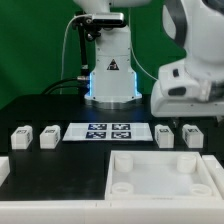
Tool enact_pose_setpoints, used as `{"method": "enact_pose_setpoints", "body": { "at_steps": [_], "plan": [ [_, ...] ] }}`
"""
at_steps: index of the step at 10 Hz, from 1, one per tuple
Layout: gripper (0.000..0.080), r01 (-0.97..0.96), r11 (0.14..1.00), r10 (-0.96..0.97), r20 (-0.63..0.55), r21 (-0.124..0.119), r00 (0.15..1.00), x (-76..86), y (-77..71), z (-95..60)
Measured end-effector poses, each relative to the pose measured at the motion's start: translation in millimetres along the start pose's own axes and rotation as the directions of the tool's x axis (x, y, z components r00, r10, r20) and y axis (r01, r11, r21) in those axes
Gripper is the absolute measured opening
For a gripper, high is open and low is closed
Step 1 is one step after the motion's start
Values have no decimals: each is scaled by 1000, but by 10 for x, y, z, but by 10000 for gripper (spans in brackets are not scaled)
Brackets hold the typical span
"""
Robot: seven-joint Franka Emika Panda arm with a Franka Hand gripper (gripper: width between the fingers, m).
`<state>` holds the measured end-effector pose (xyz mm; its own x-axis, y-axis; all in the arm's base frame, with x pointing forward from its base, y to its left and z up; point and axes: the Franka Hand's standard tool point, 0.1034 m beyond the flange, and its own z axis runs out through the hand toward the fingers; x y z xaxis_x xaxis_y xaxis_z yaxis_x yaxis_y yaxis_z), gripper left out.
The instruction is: Assemble one leg
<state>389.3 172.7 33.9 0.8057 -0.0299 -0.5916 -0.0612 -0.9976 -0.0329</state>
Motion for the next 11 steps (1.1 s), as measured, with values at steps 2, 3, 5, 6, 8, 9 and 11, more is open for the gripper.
{"method": "enact_pose_setpoints", "body": {
  "at_steps": [2,3,5,6,8,9,11],
  "plan": [
    [649,6,1000,-4,140,-13,990,-11,-39,2],
    [649,8,1000,-6,151,-12,988,1,-34,12],
    [649,10,1000,-8,145,-12,989,7,-38,30],
    [649,11,1000,-9,137,-12,991,1,-39,100],
    [649,9,1000,-8,120,-15,993,-26,-24,277],
    [649,10,1000,-8,112,-14,994,-26,-17,322],
    [649,9,1000,-8,105,-12,994,-17,-5,345]
  ]
}}
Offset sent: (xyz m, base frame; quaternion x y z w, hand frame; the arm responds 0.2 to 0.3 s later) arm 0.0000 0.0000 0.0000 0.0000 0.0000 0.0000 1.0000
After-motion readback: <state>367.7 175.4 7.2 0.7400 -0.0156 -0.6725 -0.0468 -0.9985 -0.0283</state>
